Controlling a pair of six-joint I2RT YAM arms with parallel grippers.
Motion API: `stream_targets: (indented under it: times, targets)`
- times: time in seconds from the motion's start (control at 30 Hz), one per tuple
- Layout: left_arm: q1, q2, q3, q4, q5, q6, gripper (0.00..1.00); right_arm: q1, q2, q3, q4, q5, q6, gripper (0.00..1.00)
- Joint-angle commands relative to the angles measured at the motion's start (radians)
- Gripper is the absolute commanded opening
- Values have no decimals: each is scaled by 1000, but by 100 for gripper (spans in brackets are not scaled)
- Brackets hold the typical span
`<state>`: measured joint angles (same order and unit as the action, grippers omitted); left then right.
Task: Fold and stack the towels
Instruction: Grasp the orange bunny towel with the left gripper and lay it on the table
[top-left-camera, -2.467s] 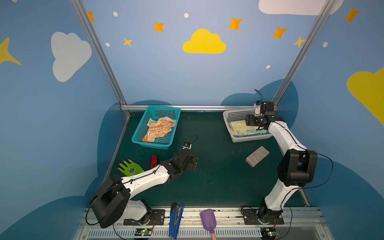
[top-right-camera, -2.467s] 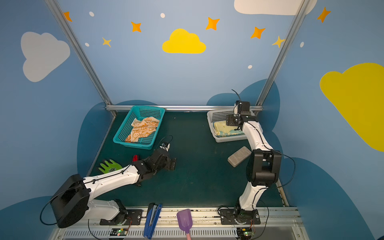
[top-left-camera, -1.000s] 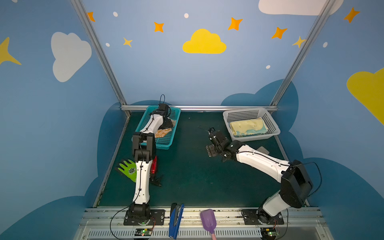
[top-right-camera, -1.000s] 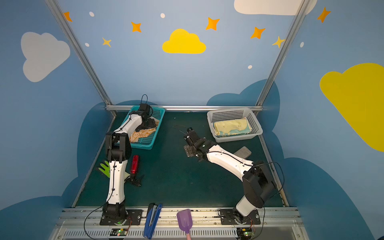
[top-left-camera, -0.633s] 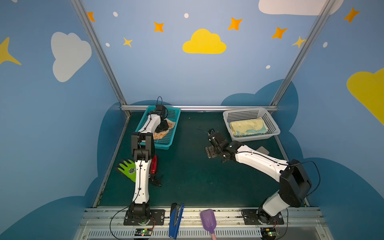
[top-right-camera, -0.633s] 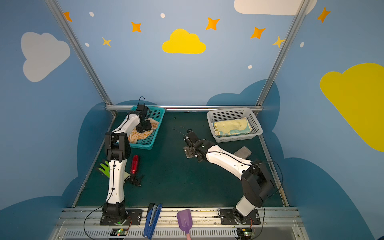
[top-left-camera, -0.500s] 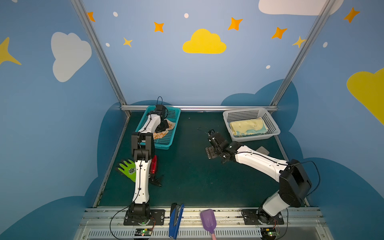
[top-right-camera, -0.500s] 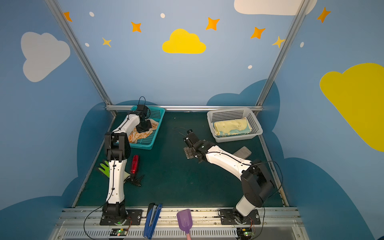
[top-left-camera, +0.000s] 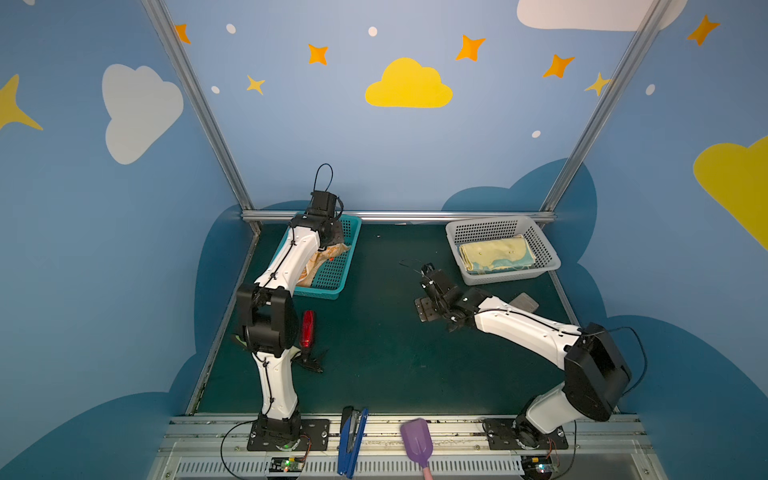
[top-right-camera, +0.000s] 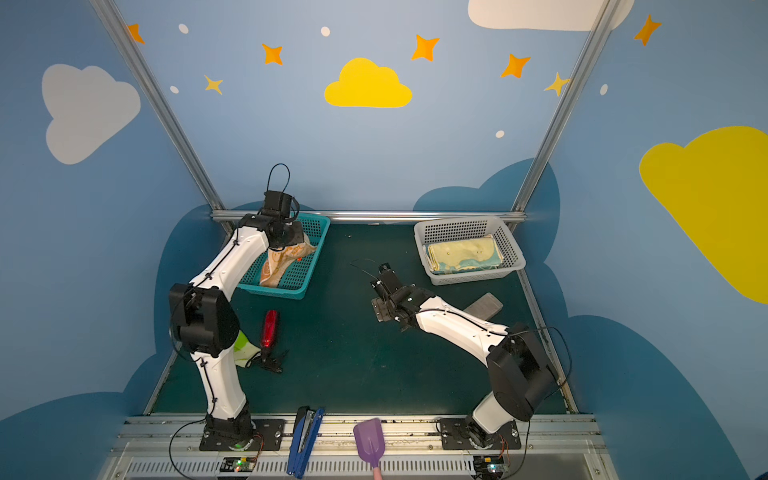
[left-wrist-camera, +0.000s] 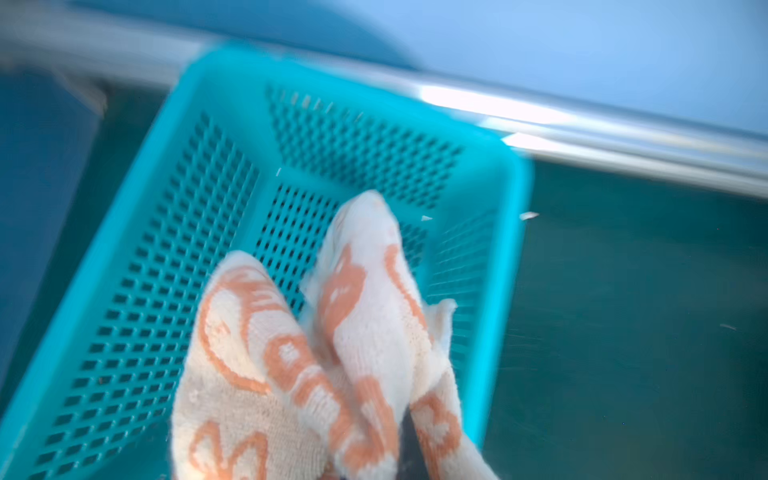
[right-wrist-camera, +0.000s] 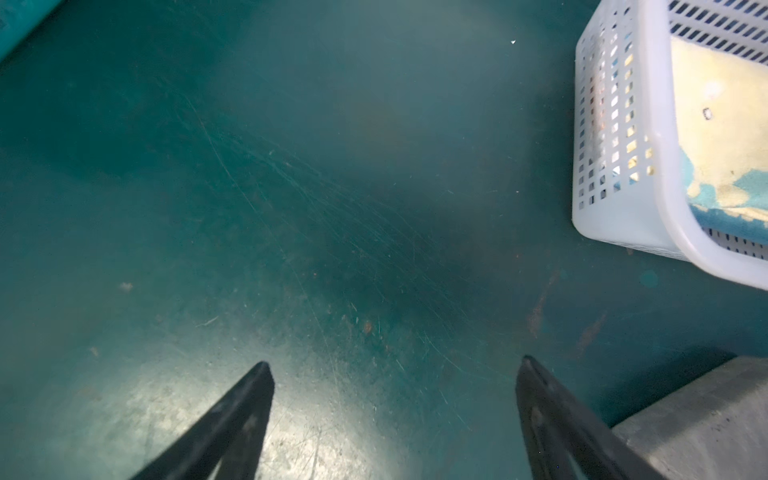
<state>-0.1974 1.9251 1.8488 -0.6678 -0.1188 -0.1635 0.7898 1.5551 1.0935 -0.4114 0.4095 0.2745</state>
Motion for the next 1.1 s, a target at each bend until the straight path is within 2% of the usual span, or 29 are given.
stream_targets:
  times: [0.0, 0.17, 0.3, 0.57, 0.73, 0.87, 0.97, 1.07]
  targets:
    - [-66, -83, -78, 77, -2, 92, 4, -43, -31, -6, 11, -13, 48, 88]
    - [-158, -225, -213, 194, 164, 136, 4, -114, -72, -39, 12, -75, 90, 88]
    - [-229, -334, -319, 293, 271, 155, 5, -160, -147, -99, 29, -79, 96, 88]
    - [-333, -428, -390, 279, 508, 190, 9, -188, -283, -197, 29, -49, 44, 89]
    - [-403, -430, -436, 252, 499, 166, 10, -190, -336, -232, 29, -27, 18, 88]
    - [-421, -417, -514, 323, 506, 113, 13, -191, -370, -260, 49, -24, -19, 88]
    - [-418, -356, -509, 318, 453, 67, 14, -190, -385, -270, 54, -30, -33, 88]
    - [-412, -257, -440, 251, 360, 38, 14, -192, -392, -274, 59, -46, -42, 88]
